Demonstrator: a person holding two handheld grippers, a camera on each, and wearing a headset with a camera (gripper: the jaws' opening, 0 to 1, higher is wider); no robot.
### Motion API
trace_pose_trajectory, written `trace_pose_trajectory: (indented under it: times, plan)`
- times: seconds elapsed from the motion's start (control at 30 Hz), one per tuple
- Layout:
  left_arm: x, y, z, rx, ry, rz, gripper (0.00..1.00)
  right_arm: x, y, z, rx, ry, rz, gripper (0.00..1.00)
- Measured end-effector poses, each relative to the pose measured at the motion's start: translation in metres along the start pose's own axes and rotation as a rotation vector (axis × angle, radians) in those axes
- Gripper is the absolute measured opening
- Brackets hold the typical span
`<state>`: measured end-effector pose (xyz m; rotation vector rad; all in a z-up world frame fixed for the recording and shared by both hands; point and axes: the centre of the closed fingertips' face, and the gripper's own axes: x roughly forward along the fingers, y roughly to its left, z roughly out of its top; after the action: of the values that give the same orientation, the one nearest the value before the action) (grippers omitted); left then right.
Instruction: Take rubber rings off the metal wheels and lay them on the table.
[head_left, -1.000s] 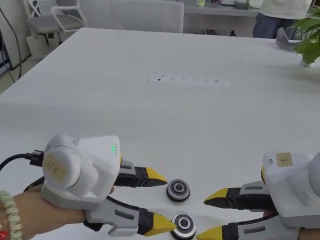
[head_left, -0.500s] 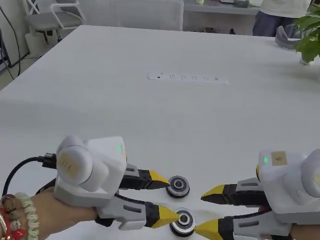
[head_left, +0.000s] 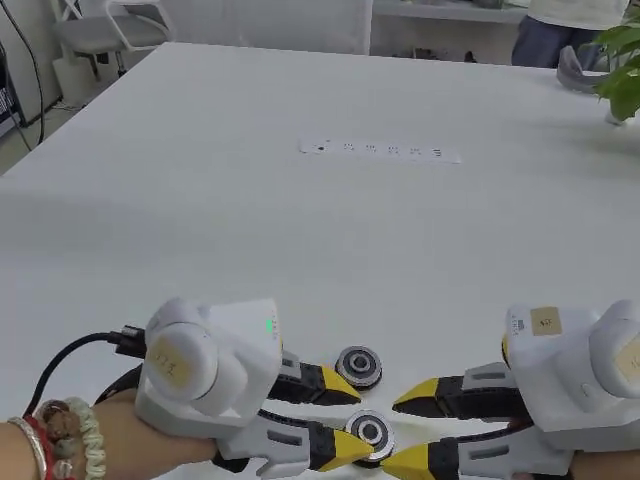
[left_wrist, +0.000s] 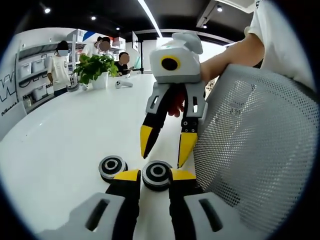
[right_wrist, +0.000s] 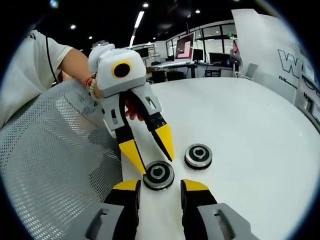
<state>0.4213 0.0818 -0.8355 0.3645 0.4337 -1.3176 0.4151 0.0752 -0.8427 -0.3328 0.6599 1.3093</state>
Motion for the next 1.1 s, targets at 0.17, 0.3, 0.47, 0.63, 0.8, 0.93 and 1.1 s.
trace_pose_trajectory:
  times: [0.17,0.3,0.47,0.63,0.8,0.93,1.1]
  plan:
    - [0.004,-0.003,0.002,0.028,-0.001,-0.006,0.15,0.001,0.0,-0.001,-0.008,0.005,-0.002,0.27]
    - [0.005,-0.003,0.003,0.041,-0.004,-0.006,0.12,0.003,0.001,-0.003,-0.018,0.017,0.003,0.26]
    - [0.003,0.0,0.003,0.057,-0.008,0.003,0.09,0.006,0.002,-0.006,-0.044,0.039,0.001,0.24]
    - [0.004,-0.001,0.004,0.077,-0.005,0.005,0.08,0.008,0.0,-0.006,-0.043,0.039,-0.005,0.23]
    - [0.004,0.001,0.005,0.13,-0.009,0.008,0.07,0.009,-0.003,-0.005,-0.023,0.029,-0.017,0.24]
    - [0.005,0.004,0.006,0.128,-0.012,0.022,0.07,0.009,-0.006,-0.001,-0.018,0.008,-0.031,0.23]
    - [0.004,0.009,0.005,0.118,-0.013,0.036,0.07,0.008,-0.01,-0.004,-0.049,0.028,-0.052,0.18]
